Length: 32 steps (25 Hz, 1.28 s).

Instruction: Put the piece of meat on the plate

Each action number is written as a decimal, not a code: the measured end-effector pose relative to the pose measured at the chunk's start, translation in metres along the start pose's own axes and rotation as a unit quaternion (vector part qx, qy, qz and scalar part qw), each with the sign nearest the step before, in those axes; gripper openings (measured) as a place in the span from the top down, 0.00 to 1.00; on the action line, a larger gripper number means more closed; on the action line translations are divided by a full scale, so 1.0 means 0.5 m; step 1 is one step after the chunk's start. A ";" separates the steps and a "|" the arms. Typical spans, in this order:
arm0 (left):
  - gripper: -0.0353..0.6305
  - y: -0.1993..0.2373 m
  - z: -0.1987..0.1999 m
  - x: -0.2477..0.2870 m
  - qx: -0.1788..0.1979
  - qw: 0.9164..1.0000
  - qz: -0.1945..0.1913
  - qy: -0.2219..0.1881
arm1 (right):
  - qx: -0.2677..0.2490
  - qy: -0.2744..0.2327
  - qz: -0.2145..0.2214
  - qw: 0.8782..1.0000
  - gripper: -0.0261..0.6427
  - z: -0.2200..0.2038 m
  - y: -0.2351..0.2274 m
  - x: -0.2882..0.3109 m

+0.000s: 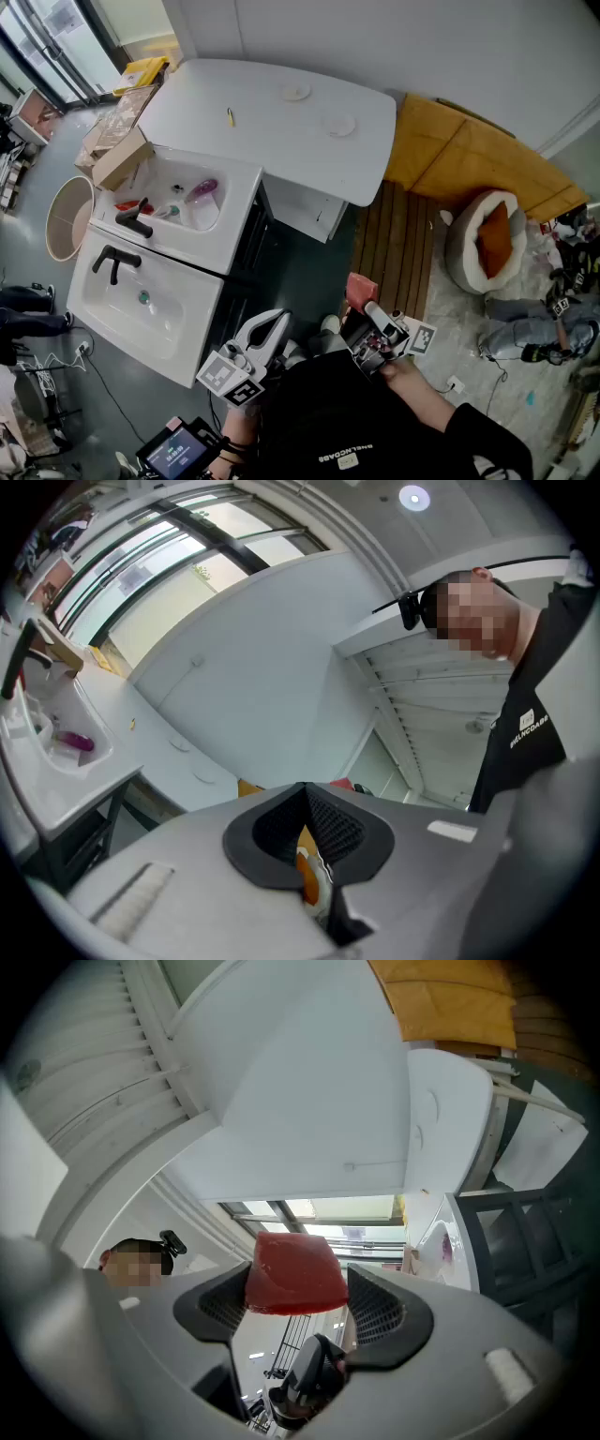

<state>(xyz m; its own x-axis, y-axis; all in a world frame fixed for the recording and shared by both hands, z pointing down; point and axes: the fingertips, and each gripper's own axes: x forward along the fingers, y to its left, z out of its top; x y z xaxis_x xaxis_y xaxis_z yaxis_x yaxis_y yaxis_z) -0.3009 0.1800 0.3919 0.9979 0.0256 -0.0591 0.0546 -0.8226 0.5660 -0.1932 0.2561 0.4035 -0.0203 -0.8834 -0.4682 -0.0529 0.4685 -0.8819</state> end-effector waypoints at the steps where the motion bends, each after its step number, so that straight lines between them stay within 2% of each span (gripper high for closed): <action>1: 0.92 -0.004 -0.003 0.005 -0.004 1.000 -0.002 0.002 | -0.001 0.001 0.000 1.000 0.48 0.004 0.003 -0.003; 5: 0.92 -0.020 -0.019 0.035 0.001 0.999 -0.001 0.032 | -0.009 0.003 0.000 1.000 0.48 0.027 0.016 -0.012; 8: 0.92 -0.021 -0.033 0.064 -0.009 0.998 0.002 0.056 | -0.013 0.004 0.000 1.000 0.48 0.046 0.020 -0.015; 12: 0.92 -0.043 -0.039 0.102 -0.007 0.998 -0.024 0.050 | -0.012 0.006 0.003 1.000 0.48 0.076 0.018 -0.017; 15: 0.92 -0.052 -0.050 0.133 0.004 0.998 -0.023 0.063 | -0.010 0.007 0.005 1.000 0.48 0.100 0.018 -0.020; 23: 0.92 -0.058 -0.074 0.201 -0.005 0.998 -0.009 0.063 | -0.010 0.025 -0.009 1.000 0.48 0.156 0.011 -0.048; 32: 0.92 -0.052 -0.109 0.251 -0.019 0.997 -0.004 0.079 | 0.000 0.001 -0.021 1.000 0.48 0.214 -0.001 -0.084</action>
<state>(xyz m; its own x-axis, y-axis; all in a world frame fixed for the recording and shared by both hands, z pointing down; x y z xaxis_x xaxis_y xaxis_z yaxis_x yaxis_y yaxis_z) -0.1752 0.2354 0.4147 0.9901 0.1243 0.0650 0.0611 -0.7996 0.5974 -0.0855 0.2937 0.4174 -0.0195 -0.9023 -0.4306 -0.0528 0.4310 -0.9008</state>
